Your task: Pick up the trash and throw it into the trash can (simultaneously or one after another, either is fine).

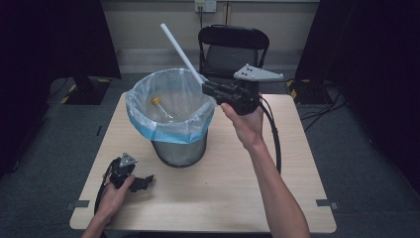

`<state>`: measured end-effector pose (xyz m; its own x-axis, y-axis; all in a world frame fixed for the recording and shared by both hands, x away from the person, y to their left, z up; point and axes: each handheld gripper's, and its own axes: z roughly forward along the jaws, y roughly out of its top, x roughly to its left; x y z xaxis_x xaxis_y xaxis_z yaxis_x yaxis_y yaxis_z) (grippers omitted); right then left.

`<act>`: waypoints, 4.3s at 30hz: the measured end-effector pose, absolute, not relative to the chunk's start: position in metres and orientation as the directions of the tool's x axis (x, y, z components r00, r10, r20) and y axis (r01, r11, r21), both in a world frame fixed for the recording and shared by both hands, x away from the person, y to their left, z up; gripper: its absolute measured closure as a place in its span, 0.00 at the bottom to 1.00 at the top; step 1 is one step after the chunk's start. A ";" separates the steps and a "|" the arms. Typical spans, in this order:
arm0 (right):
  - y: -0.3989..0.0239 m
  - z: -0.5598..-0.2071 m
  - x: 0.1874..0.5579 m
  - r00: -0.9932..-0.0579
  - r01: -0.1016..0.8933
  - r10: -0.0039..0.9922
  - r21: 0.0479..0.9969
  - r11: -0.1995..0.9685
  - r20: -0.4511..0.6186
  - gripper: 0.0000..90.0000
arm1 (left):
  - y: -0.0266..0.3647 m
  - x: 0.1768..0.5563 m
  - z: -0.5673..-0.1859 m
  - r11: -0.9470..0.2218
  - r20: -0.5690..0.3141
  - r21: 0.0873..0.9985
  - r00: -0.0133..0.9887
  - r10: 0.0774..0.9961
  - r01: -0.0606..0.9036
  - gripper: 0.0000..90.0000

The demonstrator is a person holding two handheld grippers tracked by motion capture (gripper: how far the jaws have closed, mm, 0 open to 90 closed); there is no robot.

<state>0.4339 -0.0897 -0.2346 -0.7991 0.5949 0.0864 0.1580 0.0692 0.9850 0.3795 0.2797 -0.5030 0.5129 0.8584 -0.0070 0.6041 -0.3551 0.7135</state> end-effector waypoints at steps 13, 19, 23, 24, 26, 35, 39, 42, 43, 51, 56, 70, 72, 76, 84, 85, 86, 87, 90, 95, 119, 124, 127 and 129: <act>-0.060 -0.227 0.445 -0.836 0.161 0.543 0.983 0.091 0.086 0.90 | 0.280 0.380 -0.503 -0.355 -0.007 0.713 0.513 0.859 0.604 0.00; -0.046 -0.226 0.452 -0.848 0.173 0.521 0.979 0.108 0.092 0.90 | 0.280 0.380 -0.503 -0.355 -0.007 0.714 0.512 0.859 0.604 0.00; -0.038 -0.229 0.458 -0.848 0.186 0.520 0.976 0.118 0.099 0.90 | 0.280 0.380 -0.503 -0.355 -0.007 0.714 0.513 0.859 0.604 0.00; -0.036 -0.230 0.459 -0.848 0.187 0.521 0.974 0.125 0.096 0.90 | 0.280 0.380 -0.503 -0.355 -0.007 0.714 0.513 0.859 0.604 0.00; -0.034 -0.231 0.461 -0.848 0.198 0.520 0.972 0.124 0.106 0.90 | 0.280 0.380 -0.503 -0.355 -0.007 0.714 0.513 0.858 0.604 0.00; -0.032 -0.238 0.473 -0.835 0.254 0.530 0.958 0.134 0.147 0.65 | 0.280 0.380 -0.503 -0.355 -0.007 0.714 0.513 0.859 0.604 0.00; -0.032 -0.239 0.474 -0.829 0.264 0.536 0.956 0.126 0.158 0.54 | 0.280 0.380 -0.503 -0.355 -0.007 0.714 0.513 0.858 0.604 0.00; -0.032 -0.239 0.474 -0.822 0.268 0.548 0.955 0.127 0.158 0.48 | 0.280 0.380 -0.503 -0.355 -0.007 0.714 0.513 0.858 0.604 0.00; -0.032 -0.239 0.475 -0.818 0.267 0.553 0.956 0.124 0.157 0.45 | 0.280 0.380 -0.503 -0.355 -0.007 0.714 0.513 0.859 0.604 0.00; -0.035 -0.238 0.476 -0.814 0.263 0.560 0.958 0.111 0.158 0.31 | 0.280 0.380 -0.503 -0.355 -0.007 0.714 0.513 0.859 0.604 0.00; -0.037 -0.238 0.476 -0.804 0.264 0.576 0.957 0.124 0.147 0.22 | 0.280 0.380 -0.503 -0.355 -0.007 0.713 0.513 0.858 0.604 0.00; -0.056 -0.240 0.467 -0.781 0.259 0.609 0.959 0.118 0.136 0.20 | 0.280 0.380 -0.503 -0.355 -0.007 0.713 0.513 0.858 0.604 0.00; -0.060 -0.243 0.466 -0.774 0.257 0.619 0.960 0.115 0.133 0.20 | 0.280 0.380 -0.503 -0.355 -0.007 0.713 0.513 0.858 0.604 0.00; -0.066 -0.247 0.463 -0.768 0.252 0.627 0.962 0.107 0.132 0.20 | 0.280 0.380 -0.503 -0.355 -0.007 0.713 0.513 0.859 0.604 0.00; -0.092 -0.247 0.461 -0.743 0.260 0.656 0.960 0.100 0.133 0.18 | 0.280 0.380 -0.503 -0.355 -0.007 0.713 0.513 0.858 0.604 0.00; -0.096 -0.248 0.461 -0.739 0.263 0.660 0.960 0.097 0.136 0.17 | 0.280 0.380 -0.503 -0.355 -0.007 0.713 0.513 0.858 0.604 0.00; -0.100 -0.249 0.461 -0.732 0.267 0.667 0.959 0.095 0.138 0.17 | 0.280 0.380 -0.503 -0.355 -0.007 0.713 0.513 0.858 0.604 0.00; -0.104 -0.249 0.460 -0.728 0.270 0.671 0.958 0.094 0.139 0.17 | 0.280 0.380 -0.503 -0.355 -0.007 0.714 0.513 0.859 0.604 0.00; -0.115 -0.252 0.459 -0.713 0.274 0.686 0.958 0.085 0.143 0.17 | 0.280 0.379 -0.503 -0.355 -0.007 0.714 0.513 0.859 0.604 0.00; -0.131 -0.255 0.455 -0.693 0.275 0.708 0.958 0.082 0.138 0.17 | 0.280 0.379 -0.503 -0.355 -0.007 0.713 0.513 0.859 0.604 0.00; -0.197 -0.287 0.427 -0.585 0.352 0.795 0.933 0.074 0.157 0.18 | 0.280 0.379 -0.503 -0.355 -0.007 0.714 0.512 0.859 0.604 0.00; -0.211 -0.305 0.422 -0.561 0.375 0.810 0.925 0.065 0.171 0.18 | 0.280 0.379 -0.503 -0.354 -0.007 0.714 0.512 0.859 0.604 0.00; -0.217 -0.315 0.421 -0.548 0.391 0.817 0.919 0.058 0.181 0.18 | 0.280 0.379 -0.503 -0.355 -0.007 0.714 0.512 0.859 0.604 0.00; -0.219 -0.319 0.420 -0.543 0.398 0.819 0.916 0.057 0.185 0.18 | 0.280 0.379 -0.503 -0.355 -0.007 0.714 0.512 0.859 0.604 0.00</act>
<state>0.4203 -0.2189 -0.3187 -0.5427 0.8193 0.1850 0.3975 0.0565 0.9158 0.3795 0.2797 -0.5031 0.5123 0.8588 -0.0068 0.6039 -0.3546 0.7138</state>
